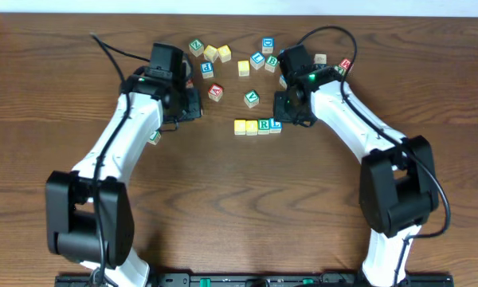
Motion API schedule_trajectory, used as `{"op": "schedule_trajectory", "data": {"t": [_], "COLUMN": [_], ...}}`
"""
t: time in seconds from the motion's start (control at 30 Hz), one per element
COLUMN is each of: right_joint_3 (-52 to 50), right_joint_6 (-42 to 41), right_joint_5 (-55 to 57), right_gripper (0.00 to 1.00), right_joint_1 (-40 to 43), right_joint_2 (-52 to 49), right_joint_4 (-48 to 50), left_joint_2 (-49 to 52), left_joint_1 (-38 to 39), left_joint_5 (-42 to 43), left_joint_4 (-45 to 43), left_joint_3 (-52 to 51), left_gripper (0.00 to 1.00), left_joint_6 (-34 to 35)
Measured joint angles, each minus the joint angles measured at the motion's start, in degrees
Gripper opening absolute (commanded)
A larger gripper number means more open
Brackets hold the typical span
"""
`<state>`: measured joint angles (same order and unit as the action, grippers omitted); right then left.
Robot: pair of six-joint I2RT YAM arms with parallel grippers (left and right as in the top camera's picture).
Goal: Spell out CORL
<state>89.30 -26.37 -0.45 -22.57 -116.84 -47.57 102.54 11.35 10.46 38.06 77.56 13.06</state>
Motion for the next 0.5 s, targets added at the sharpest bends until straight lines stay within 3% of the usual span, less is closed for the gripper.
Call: {"op": "schedule_trajectory", "data": {"t": [0.5], "right_joint_3": [-0.02], "right_joint_6": [-0.17], "right_joint_5": [0.00], "right_gripper": [0.04], "right_joint_1": [0.22], "right_joint_2": [-1.46], "right_joint_4": [0.46], "left_joint_2": [4.52], "left_joint_1": [1.68], "left_joint_5": [2.93], "left_joint_4": [-1.03], "left_joint_3": [0.00], "left_gripper": [0.09], "left_joint_6": [-0.02]}}
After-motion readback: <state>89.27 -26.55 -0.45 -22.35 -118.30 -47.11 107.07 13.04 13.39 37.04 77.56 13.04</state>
